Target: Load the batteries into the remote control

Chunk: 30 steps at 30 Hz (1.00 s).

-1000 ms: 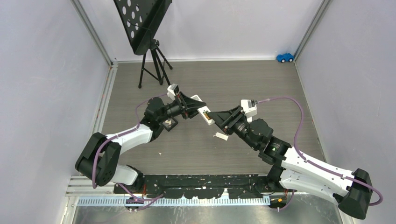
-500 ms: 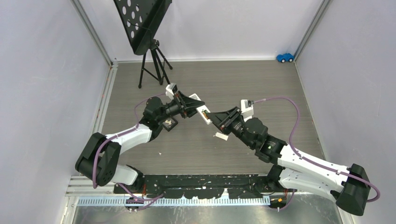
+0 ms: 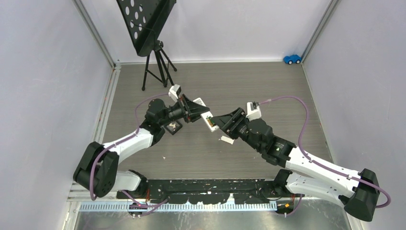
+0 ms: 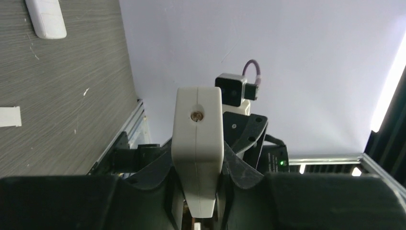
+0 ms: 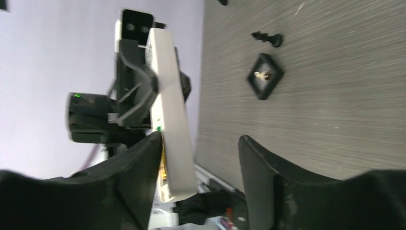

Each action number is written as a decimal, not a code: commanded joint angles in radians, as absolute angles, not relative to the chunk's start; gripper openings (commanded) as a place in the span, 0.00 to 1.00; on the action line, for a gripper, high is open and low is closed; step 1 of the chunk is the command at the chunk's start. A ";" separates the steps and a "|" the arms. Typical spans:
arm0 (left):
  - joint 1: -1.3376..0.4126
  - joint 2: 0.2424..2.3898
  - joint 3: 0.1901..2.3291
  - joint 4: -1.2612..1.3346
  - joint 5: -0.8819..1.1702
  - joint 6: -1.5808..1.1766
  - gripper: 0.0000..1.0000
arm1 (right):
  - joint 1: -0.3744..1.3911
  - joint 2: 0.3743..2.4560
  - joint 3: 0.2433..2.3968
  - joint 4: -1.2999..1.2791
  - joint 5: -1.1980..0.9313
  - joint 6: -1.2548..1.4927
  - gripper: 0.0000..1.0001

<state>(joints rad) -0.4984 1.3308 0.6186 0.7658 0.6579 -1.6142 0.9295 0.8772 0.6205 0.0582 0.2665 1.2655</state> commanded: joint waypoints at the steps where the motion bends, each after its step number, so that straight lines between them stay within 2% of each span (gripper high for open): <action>1: -0.497 1.261 0.678 0.641 0.734 -1.378 0.00 | 0.928 0.826 0.673 -0.013 0.253 1.104 0.70; 5: -0.493 1.218 0.704 0.492 0.754 -1.218 0.00 | 0.928 0.806 0.681 0.035 0.159 1.000 0.73; 8: -0.491 1.185 0.723 0.408 0.755 -1.133 0.00 | 0.927 0.826 0.721 -0.033 0.123 0.927 0.73; 14: -0.475 1.108 0.727 0.198 0.659 -0.944 0.00 | 0.922 0.876 0.838 -0.258 0.247 0.765 0.72; 17: -0.455 1.079 0.684 0.189 0.623 -0.902 0.00 | 0.871 0.942 0.911 -0.412 0.299 0.724 0.73; 22: -0.427 1.033 0.612 0.202 0.553 -0.898 0.00 | 0.747 1.094 0.993 -0.548 0.172 0.636 0.74; 26: -0.414 0.971 0.584 0.161 0.474 -0.877 0.00 | 0.703 1.246 1.018 -0.614 0.093 0.455 0.73; 30: -0.407 0.921 0.582 0.103 0.431 -0.839 0.00 | 0.694 1.420 1.051 -0.692 0.126 0.312 0.71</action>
